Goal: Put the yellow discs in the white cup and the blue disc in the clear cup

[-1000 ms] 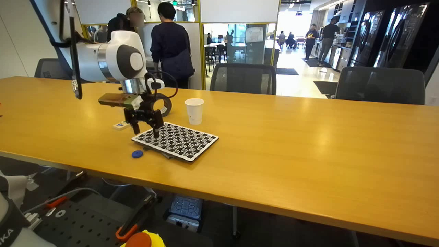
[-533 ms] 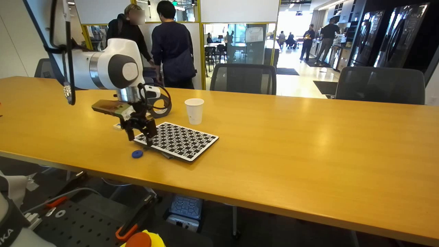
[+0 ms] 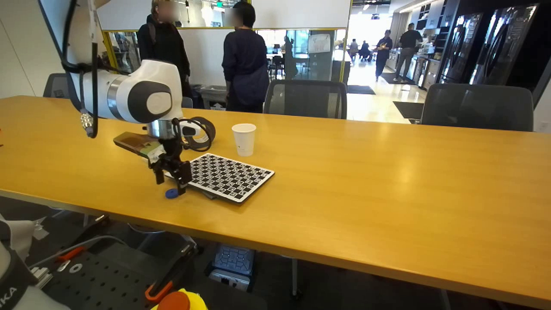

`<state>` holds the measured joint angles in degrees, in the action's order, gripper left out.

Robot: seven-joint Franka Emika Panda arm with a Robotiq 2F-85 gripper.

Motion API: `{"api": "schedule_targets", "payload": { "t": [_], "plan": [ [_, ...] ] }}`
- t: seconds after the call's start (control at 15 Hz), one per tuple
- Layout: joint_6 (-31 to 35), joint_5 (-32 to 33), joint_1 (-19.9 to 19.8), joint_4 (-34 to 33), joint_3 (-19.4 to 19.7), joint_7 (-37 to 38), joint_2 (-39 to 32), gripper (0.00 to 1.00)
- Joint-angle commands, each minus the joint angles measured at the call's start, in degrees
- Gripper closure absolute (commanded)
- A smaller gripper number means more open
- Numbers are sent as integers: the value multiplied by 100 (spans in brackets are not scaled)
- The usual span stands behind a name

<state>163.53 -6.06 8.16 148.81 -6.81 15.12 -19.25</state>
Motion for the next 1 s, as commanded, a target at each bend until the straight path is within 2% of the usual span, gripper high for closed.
{"api": "schedule_targets", "payload": {
  "t": [0.0,0.53,0.93],
  "plan": [
    [217,-353,-191,67,-216,-305,-53,0],
    [316,-682,-286,110,-419,-453,-149,0],
    [550,-615,-231,173,-311,-357,-150,0]
  ]
}}
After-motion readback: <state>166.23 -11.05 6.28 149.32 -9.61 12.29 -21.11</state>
